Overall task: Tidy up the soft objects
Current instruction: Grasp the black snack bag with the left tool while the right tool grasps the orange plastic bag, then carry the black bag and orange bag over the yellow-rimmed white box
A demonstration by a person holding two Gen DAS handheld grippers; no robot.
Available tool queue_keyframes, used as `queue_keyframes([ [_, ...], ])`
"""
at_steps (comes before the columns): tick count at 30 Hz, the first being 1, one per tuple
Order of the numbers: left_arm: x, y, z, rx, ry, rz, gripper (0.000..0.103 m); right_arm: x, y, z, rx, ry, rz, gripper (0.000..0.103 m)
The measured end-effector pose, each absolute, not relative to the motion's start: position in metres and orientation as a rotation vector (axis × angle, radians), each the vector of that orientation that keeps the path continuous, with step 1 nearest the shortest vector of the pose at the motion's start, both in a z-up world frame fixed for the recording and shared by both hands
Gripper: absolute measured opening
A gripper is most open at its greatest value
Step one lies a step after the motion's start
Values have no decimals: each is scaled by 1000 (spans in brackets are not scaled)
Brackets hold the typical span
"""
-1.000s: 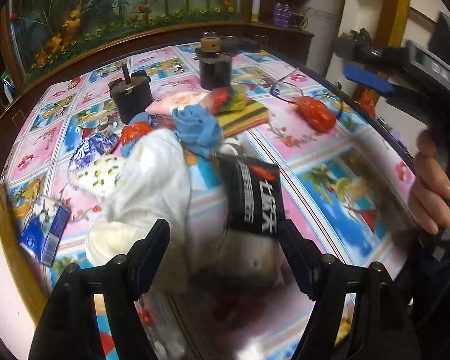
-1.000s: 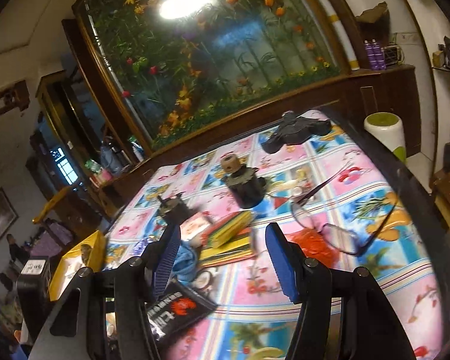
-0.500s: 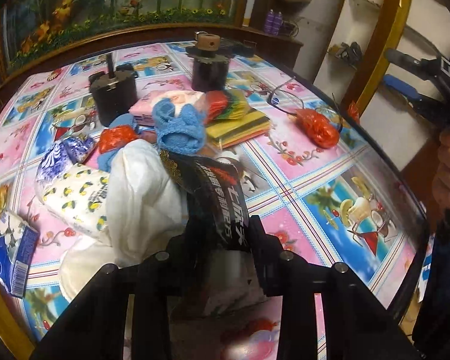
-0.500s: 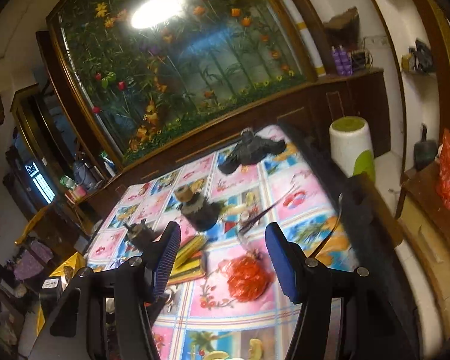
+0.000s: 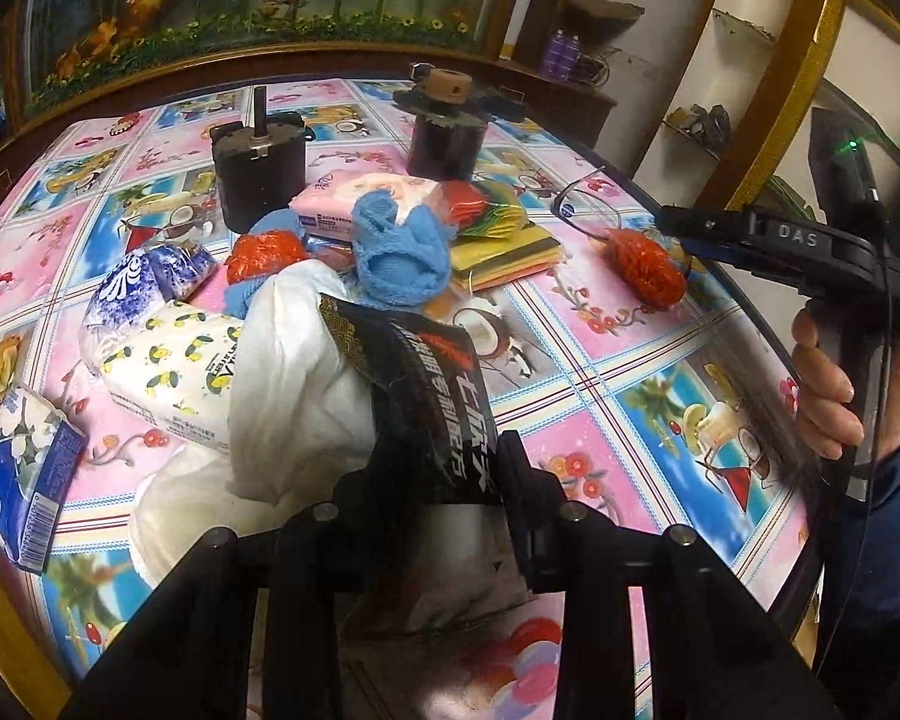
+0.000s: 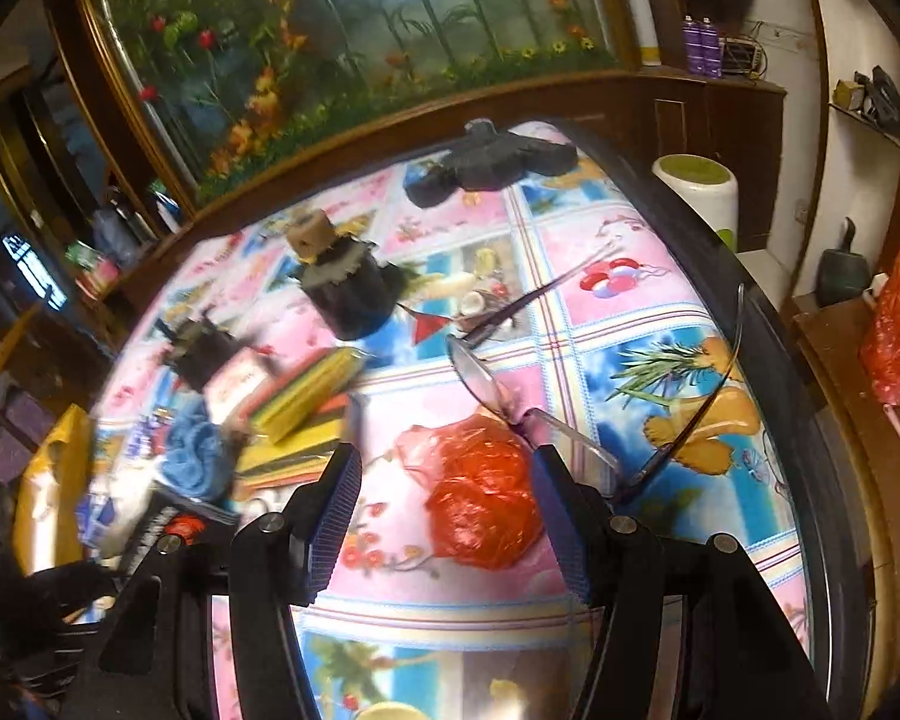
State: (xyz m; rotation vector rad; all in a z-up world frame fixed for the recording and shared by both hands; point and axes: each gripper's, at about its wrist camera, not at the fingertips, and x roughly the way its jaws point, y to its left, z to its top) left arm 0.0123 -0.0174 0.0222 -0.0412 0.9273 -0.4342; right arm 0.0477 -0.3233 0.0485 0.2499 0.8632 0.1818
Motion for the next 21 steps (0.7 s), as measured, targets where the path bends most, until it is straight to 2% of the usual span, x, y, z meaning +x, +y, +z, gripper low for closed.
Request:
queue_keyframes([
  [3, 13, -18, 22, -40, 929, -431, 32, 52, -321, 40, 231, 886, 168, 61],
  [5, 14, -18, 21, -40, 934, -429, 33, 58, -321, 34, 224, 908, 154, 54],
  [7, 16, -18, 18, -42, 944, -412, 45, 59, -320, 30, 226, 919, 158, 53],
  [8, 18, -17, 17, -45, 952, -405, 46, 59, -319, 28, 223, 923, 158, 53],
  [10, 20, -17, 16, -52, 962, -414, 46, 60, -316, 26, 205, 930, 154, 50],
  [11, 20, -18, 16, -47, 961, -412, 45, 61, -313, 25, 193, 939, 152, 39],
  [15, 16, -22, 18, -26, 942, -414, 34, 56, -301, 27, 166, 928, 164, 38],
  [21, 10, -20, 26, -30, 897, -418, 33, 39, -261, 40, 217, 850, 302, 38],
])
